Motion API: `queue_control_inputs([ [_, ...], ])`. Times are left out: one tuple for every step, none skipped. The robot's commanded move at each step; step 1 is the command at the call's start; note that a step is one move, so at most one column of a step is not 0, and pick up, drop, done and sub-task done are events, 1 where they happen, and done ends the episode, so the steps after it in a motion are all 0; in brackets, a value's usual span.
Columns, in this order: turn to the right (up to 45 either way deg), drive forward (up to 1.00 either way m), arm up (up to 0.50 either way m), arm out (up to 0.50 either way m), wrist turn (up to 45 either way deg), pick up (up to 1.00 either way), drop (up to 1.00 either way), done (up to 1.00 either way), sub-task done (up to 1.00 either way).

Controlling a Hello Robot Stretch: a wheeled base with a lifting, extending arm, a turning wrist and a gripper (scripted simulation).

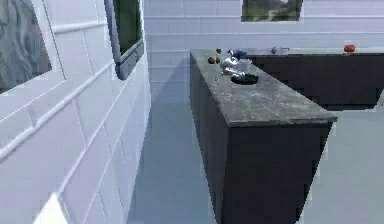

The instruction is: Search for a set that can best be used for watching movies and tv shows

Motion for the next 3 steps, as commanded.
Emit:
queue_control_inputs([
  [0.0, 0.70, 0.00, 0.00, 0.0, 0.00, 0.00, 0.00, 0.00],
  [-21.0, 0.00, 0.00, 0.00, 0.0, 0.00, 0.00, 0.00, 0.00],
  [0.0, 0.00, 0.00, 0.00, 0.0, 0.00, 0.00, 1.00, 0.00],
])
